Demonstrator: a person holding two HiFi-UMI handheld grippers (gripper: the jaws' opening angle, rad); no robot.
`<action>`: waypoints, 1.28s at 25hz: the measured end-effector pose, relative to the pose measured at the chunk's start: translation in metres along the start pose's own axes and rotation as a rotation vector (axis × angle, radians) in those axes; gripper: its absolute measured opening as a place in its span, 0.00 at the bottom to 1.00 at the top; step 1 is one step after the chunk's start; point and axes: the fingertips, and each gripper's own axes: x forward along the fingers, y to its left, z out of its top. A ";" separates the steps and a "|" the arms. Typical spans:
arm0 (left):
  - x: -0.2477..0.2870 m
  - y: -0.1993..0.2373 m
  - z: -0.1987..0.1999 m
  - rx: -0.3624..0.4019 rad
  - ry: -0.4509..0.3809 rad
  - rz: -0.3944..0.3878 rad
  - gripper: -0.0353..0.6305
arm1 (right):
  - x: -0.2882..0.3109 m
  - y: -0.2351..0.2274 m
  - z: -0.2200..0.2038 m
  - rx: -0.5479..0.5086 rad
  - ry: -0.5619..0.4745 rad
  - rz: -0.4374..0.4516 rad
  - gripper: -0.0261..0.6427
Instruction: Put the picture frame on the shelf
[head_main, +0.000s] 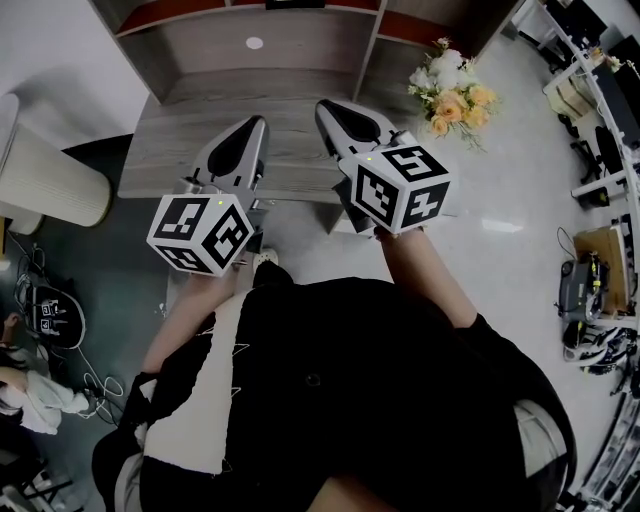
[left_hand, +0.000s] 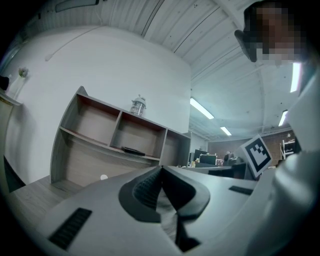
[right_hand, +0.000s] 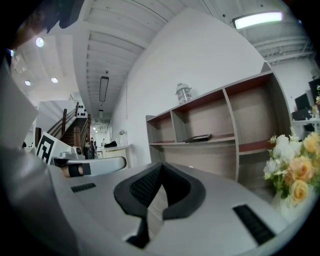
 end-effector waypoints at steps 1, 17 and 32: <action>0.000 0.000 0.000 0.000 0.000 -0.001 0.07 | -0.001 0.000 0.000 0.003 -0.003 -0.002 0.04; -0.003 -0.001 -0.001 0.003 0.007 0.004 0.07 | -0.010 0.012 0.023 -0.054 -0.127 0.017 0.04; -0.004 -0.004 0.001 0.008 0.009 0.004 0.07 | -0.011 0.012 0.019 -0.046 -0.105 0.012 0.04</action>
